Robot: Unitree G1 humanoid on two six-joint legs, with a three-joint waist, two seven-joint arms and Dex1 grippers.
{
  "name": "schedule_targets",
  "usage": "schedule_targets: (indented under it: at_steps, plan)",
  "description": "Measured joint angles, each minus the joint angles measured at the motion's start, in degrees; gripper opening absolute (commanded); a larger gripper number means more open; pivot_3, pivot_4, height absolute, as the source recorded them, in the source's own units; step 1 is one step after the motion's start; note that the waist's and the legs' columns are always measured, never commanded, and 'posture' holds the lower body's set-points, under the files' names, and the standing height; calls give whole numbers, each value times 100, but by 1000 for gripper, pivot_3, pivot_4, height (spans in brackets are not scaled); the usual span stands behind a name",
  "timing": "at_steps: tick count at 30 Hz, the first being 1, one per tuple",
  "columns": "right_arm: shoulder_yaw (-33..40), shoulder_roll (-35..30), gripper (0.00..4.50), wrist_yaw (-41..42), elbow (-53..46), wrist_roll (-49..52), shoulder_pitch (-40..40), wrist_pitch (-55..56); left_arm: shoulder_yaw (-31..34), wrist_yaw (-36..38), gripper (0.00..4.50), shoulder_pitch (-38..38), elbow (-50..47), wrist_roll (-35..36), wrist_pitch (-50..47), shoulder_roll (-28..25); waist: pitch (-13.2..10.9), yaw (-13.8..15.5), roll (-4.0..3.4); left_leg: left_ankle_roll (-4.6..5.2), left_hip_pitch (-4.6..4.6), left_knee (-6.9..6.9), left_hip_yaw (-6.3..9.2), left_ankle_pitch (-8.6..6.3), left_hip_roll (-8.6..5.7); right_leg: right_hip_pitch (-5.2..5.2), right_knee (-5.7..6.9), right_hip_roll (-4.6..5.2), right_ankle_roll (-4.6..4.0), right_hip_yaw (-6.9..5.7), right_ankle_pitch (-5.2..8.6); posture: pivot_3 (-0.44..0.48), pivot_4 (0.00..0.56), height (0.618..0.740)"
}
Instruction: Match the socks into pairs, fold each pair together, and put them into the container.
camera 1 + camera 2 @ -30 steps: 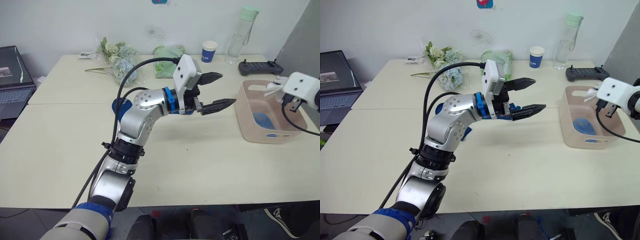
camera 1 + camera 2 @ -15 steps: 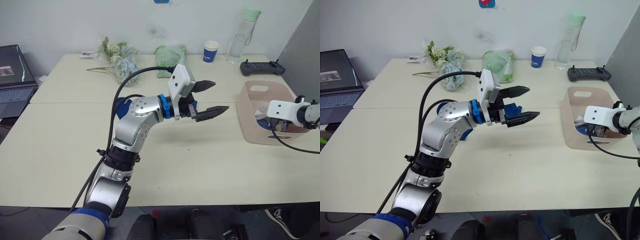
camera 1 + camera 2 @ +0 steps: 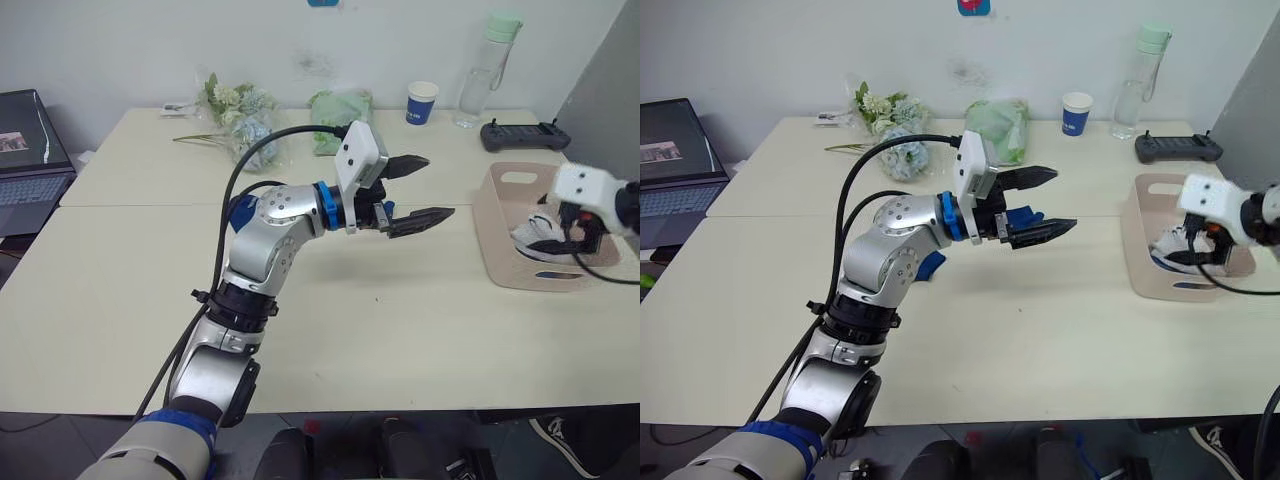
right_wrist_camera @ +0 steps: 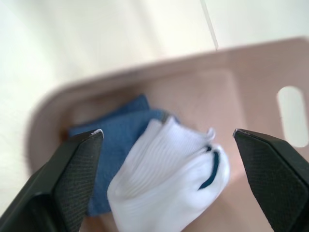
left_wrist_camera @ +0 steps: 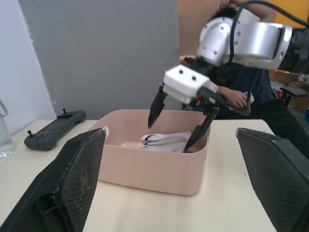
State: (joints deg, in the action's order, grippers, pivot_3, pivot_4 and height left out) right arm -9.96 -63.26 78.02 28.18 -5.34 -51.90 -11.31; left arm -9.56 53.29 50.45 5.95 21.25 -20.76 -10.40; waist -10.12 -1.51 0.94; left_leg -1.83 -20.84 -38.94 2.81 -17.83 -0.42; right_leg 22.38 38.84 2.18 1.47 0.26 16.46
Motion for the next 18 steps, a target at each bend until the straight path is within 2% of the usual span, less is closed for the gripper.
schedule_targets:
  at_steps: [4, 6, 8, 11, 17, 18]
  plan:
    - [220, -41, 4454, -31, -6, 142, -566, -433, 0, 5, 4500, 0, 126, -11, 15, -12, 0, 3, 0, 1, -2, 1, 4, 0, -1, 0, -3, 1, 0, -3, 0, 0, 150, 740]
    - [218, -46, 4052, -350, 269, -35, -717, -243, -1, 7, 4500, 0, 130, -15, 46, -5, 0, 10, 1, 1, -3, 1, 2, -1, -1, 0, -5, 3, 0, -3, 0, 0, 150, 740]
    - [172, -96, 3500, -708, 607, -316, -674, 155, -1, 9, 4500, 0, 132, -26, 120, -4, 0, 15, 1, 1, -4, 1, -1, 0, -3, 0, -7, 5, 0, -1, 0, 0, 150, 740]
    - [-60, -185, 2430, -937, 889, -712, -400, 804, -2, 10, 4500, 0, 135, -51, 147, -5, 0, 27, 1, 1, -5, 2, -5, 0, -3, 1, -8, 4, 0, 1, 0, 0, 150, 740]
    - [-188, -133, 246, -1195, 1401, -985, -265, 1323, -8, 32, 4500, -10, 129, -108, 151, -12, -1, 5, 0, 0, 1, 1, -8, 0, -2, 2, 2, 3, 0, 5, 0, 0, 150, 740]
    - [-200, -114, 19, -1236, 1492, -1035, -265, 1379, -9, 42, 4500, -18, 122, -111, 150, -16, -1, -2, 0, 0, 2, 1, -8, 0, -1, 2, 2, 3, 0, 5, 0, 0, 150, 740]
